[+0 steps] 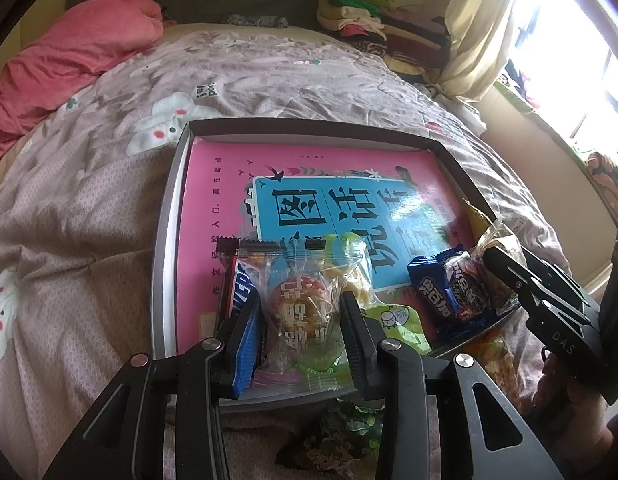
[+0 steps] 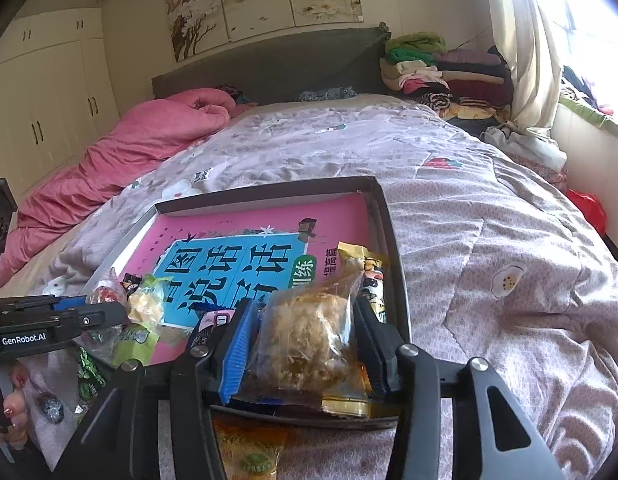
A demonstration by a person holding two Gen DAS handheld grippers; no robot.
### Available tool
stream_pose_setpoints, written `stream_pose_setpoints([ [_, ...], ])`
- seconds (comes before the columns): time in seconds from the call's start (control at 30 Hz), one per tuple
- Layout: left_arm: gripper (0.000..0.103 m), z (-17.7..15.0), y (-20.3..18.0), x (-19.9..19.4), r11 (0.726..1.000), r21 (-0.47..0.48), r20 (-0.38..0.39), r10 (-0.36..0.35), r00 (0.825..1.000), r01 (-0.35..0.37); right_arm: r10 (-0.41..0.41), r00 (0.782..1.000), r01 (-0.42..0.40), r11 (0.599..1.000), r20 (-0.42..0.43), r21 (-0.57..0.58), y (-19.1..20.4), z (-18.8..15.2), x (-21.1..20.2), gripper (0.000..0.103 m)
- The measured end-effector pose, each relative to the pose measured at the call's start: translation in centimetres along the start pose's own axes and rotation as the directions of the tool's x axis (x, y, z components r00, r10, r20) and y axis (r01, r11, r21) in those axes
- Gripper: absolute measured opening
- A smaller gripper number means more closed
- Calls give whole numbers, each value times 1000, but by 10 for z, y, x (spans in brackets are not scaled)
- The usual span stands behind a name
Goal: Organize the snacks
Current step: 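Lower the pastry bag and cake bag into the tray with both tools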
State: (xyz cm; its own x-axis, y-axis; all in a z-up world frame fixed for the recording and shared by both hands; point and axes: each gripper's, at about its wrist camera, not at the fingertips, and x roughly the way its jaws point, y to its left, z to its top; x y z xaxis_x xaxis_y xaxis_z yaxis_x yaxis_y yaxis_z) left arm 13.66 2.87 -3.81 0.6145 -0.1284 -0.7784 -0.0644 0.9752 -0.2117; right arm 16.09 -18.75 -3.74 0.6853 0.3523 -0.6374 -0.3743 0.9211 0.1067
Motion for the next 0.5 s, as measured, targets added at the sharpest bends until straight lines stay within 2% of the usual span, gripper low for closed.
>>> stream_pose_setpoints([
  [0.5, 39, -1, 2, -2, 1000, -9, 0, 7, 1000, -7, 15, 1000, -15, 1000, -17, -15, 0, -3, -10, 49],
])
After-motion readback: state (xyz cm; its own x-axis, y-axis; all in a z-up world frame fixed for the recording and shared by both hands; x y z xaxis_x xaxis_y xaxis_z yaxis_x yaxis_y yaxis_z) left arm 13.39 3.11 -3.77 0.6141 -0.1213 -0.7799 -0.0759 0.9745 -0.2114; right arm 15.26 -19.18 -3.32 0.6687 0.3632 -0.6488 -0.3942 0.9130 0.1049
